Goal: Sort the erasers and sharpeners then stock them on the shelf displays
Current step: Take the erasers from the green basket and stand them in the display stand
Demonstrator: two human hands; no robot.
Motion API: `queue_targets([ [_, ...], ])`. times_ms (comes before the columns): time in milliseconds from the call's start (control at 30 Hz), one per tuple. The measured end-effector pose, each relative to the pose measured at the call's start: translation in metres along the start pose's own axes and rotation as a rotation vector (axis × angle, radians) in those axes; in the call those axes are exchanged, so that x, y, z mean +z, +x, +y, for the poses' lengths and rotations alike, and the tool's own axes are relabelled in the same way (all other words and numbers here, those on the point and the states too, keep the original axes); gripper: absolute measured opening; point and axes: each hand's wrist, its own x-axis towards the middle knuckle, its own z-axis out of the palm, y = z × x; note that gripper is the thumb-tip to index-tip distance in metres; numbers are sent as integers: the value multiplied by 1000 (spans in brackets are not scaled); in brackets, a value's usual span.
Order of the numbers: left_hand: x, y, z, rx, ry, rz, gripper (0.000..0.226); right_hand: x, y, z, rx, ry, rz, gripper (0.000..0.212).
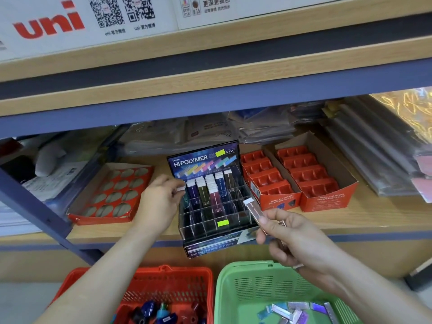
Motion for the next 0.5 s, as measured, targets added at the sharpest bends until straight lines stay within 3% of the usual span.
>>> queue_targets([
  [100,-7,-3,19,-38,-30,70,20,2,-1,-2,-17,-10,23,10],
  [167,-21,-11,46,-94,-187,92,10,2,-2,-4,-34,-30,63,9],
  [267,-38,-31,96,-183,-588,-139,17,2,-2,-6,-46,-14,96,8],
  [333,-37,-44,116,-210,-720,-266,22,2,-3,-7,-35,-17,82,6],
  [500,-27,-61,124,-294,-864,-272,29,4,-8,-8,82,68,-10,14],
])
